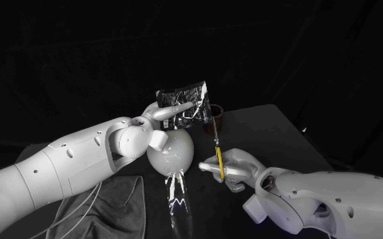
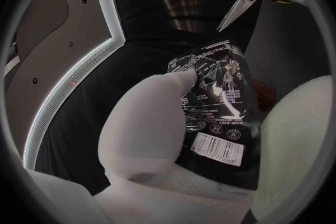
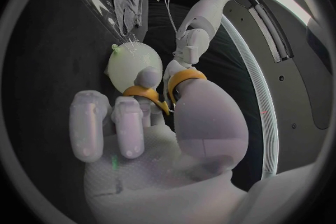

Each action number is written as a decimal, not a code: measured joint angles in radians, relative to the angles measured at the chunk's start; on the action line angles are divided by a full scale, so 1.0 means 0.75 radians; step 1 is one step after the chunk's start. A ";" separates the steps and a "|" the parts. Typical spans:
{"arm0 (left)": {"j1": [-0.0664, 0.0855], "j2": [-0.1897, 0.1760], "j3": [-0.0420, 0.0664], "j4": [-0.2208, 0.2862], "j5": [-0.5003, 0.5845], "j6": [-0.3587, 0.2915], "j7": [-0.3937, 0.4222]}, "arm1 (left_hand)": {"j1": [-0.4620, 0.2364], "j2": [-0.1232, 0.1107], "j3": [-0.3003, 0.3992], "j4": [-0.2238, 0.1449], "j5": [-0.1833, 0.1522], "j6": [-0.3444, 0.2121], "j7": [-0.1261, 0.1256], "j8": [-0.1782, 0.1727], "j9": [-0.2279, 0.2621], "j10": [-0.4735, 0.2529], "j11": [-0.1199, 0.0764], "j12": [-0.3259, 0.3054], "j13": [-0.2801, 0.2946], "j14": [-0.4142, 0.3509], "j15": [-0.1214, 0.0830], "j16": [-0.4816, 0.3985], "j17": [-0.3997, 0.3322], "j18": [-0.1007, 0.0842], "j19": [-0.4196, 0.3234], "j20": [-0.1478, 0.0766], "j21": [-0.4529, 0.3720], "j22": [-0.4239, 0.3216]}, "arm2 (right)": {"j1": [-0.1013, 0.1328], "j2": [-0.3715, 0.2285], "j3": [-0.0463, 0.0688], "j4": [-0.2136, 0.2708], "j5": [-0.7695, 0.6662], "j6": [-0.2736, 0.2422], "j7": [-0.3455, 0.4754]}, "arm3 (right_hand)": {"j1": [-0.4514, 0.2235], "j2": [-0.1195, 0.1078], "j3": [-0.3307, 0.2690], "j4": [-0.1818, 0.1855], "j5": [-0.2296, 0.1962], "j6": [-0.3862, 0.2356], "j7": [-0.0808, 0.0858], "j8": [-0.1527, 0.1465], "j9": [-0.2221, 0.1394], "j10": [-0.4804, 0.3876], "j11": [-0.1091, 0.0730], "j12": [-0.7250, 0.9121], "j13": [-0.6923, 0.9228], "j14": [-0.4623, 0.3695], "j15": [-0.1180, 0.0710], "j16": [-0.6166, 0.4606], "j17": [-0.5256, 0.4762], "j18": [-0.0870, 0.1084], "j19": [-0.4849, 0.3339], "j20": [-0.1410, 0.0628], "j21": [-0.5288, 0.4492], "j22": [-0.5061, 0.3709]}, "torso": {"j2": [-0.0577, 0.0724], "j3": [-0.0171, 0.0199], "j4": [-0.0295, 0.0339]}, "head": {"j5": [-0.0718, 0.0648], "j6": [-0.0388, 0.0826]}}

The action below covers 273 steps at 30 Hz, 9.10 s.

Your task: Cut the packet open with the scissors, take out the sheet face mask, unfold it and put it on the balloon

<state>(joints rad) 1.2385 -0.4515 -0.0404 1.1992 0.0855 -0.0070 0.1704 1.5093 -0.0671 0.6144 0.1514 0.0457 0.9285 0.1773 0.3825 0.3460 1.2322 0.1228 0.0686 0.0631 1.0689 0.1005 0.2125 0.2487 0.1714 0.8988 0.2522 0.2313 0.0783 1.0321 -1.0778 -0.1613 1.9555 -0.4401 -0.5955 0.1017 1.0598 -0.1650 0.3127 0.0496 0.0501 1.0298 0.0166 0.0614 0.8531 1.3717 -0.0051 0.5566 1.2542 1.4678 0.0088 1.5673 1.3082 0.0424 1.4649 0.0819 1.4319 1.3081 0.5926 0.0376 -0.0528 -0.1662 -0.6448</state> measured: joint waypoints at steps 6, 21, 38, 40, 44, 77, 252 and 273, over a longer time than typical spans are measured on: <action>0.000 0.002 0.000 -0.002 -0.003 0.002 -0.002 | 0.001 0.001 0.000 0.000 0.000 0.000 0.000 -0.001 0.000 0.000 0.000 0.000 0.000 0.000 0.000 0.000 0.001 0.000 0.000 0.000 0.000 0.000 | 0.001 0.006 0.000 -0.008 -0.053 0.000 0.014 | 0.002 -0.002 -0.068 0.009 0.000 -0.006 0.006 0.000 -0.074 -0.008 0.008 0.000 0.000 -0.004 0.020 0.000 0.000 0.000 0.001 0.030 0.000 0.000 | 0.000 -0.0003 0.0000 | -0.001 -0.007; 0.000 0.001 0.006 -0.008 -0.004 0.000 0.016 | 0.001 0.001 0.004 -0.004 -0.004 0.000 0.000 0.000 0.000 -0.001 0.001 0.000 0.000 0.000 0.000 0.000 0.001 -0.002 0.000 0.000 0.000 0.000 | 0.000 0.010 0.000 -0.026 -0.095 0.021 0.028 | 0.227 0.060 -0.588 0.273 0.000 -0.019 0.019 -0.016 -0.545 -0.026 0.027 0.001 0.000 0.001 0.044 -0.001 -0.001 -0.001 0.002 0.087 -0.001 -0.001 | 0.000 -0.0013 0.0008 | -0.001 -0.019; 0.022 -0.022 0.018 0.008 -0.002 -0.001 0.041 | -0.004 0.003 0.009 -0.009 0.000 0.002 0.003 0.000 0.000 -0.002 0.002 0.000 0.000 0.000 0.000 0.000 0.001 -0.003 0.000 0.000 0.000 0.000 | -0.010 0.017 -0.001 -0.051 -0.085 0.078 0.034 | 0.021 -0.047 -0.701 0.336 0.000 -0.020 0.019 -0.015 -0.635 -0.030 0.031 0.002 -0.001 -0.004 0.038 -0.012 0.000 0.015 -0.063 0.075 -0.159 0.000 | -0.002 0.0001 -0.0005 | 0.006 -0.029; 0.022 -0.023 0.018 0.011 -0.002 0.000 0.041 | -0.004 0.003 0.009 -0.009 0.000 0.002 0.003 0.000 0.000 -0.002 0.002 0.000 0.000 0.000 0.000 0.000 0.001 -0.003 0.000 0.000 0.000 0.000 | -0.010 0.018 -0.001 -0.054 -0.083 0.081 0.033 | 0.013 -0.060 -0.723 0.336 0.006 -0.020 0.019 -0.021 -0.646 -0.030 0.031 0.003 -0.066 -0.004 0.038 -0.019 0.000 0.015 -0.075 0.073 -0.172 0.000 | -0.002 0.0000 -0.0004 | 0.006 -0.029; 0.023 -0.024 0.018 0.018 -0.002 0.001 0.039 | -0.006 0.005 0.009 -0.009 0.000 0.002 0.003 -0.001 0.000 -0.001 0.001 0.000 0.000 0.000 0.001 0.000 0.002 -0.004 0.000 0.000 0.000 0.000 | -0.011 0.019 -0.001 -0.059 -0.079 0.087 0.030 | 0.005 -0.107 -0.772 0.339 0.016 -0.020 0.019 -0.026 -0.674 -0.030 0.031 0.003 -0.068 -0.004 0.038 -0.032 0.000 0.015 -0.095 0.072 -0.203 -0.001 | -0.001 -0.0004 -0.0005 | 0.007 -0.030; 0.023 -0.026 0.018 0.037 -0.005 0.014 0.019 | -0.016 -0.005 0.009 -0.009 -0.005 0.002 0.002 0.003 0.000 0.006 0.003 0.000 0.000 0.002 0.002 0.000 0.004 0.001 0.000 0.000 0.000 0.000 | -0.011 0.025 0.000 -0.076 -0.093 0.112 -0.003 | 0.010 -0.112 -0.808 0.339 0.034 -0.020 0.019 -0.046 -0.878 -0.031 0.031 0.003 -0.070 -0.002 0.016 -0.068 0.000 0.035 -0.135 0.056 -0.278 0.000 | 0.000 -0.0013 0.0000 | 0.009 -0.032; 0.042 -0.029 0.024 0.043 -0.033 0.006 -0.002 | -0.027 -0.003 0.023 -0.024 0.000 0.000 0.005 0.008 0.000 0.011 -0.001 0.000 0.000 0.010 0.000 -0.005 0.007 0.001 0.005 -0.005 0.010 0.000 | 0.096 0.048 0.026 -0.131 -0.147 0.136 -0.027 | 0.016 -0.131 -0.771 0.335 0.031 -0.019 0.019 0.026 -0.698 -0.031 0.031 0.003 -0.062 -0.007 -0.007 -0.081 -0.001 0.034 -0.137 0.039 -0.302 0.000 | -0.001 -0.0009 -0.0008 | -0.022 -0.009; 0.041 -0.026 0.023 0.028 -0.040 0.006 -0.006 | -0.033 -0.009 0.029 -0.030 0.000 0.000 0.004 0.003 0.000 0.008 0.001 0.000 0.000 0.009 0.000 -0.005 0.008 0.000 0.005 -0.005 0.010 0.000 | 0.097 0.054 0.027 -0.146 -0.146 0.141 -0.031 | 0.026 -0.121 -0.768 0.340 0.026 -0.019 0.019 0.042 -0.691 -0.031 0.031 0.003 -0.052 -0.004 -0.010 -0.075 0.000 0.025 -0.129 0.031 -0.286 -0.001 | -0.001 -0.0012 -0.0001 | -0.022 -0.015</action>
<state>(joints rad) 1.2693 -0.4712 -0.0232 1.2201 0.0558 -0.0026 0.1658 1.4843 -0.0738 0.6362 0.1293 0.0456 0.9282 0.1806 0.3849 0.3462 1.2383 0.1235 0.0687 0.0632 1.0761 0.1007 0.2088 0.2548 0.1714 0.9023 0.2487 0.2389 0.0783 1.1048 -1.0370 -0.1414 1.8463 -0.5496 -0.4897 0.0782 1.0790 -0.2561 -0.2633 0.3045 0.0697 1.0153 0.0305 0.0932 0.3348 1.3487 0.0183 0.5586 1.2152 1.4652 0.0011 1.5108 1.3081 0.0612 1.3679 0.1054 1.2176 1.3076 0.5920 0.0367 -0.0529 -0.1824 -0.6562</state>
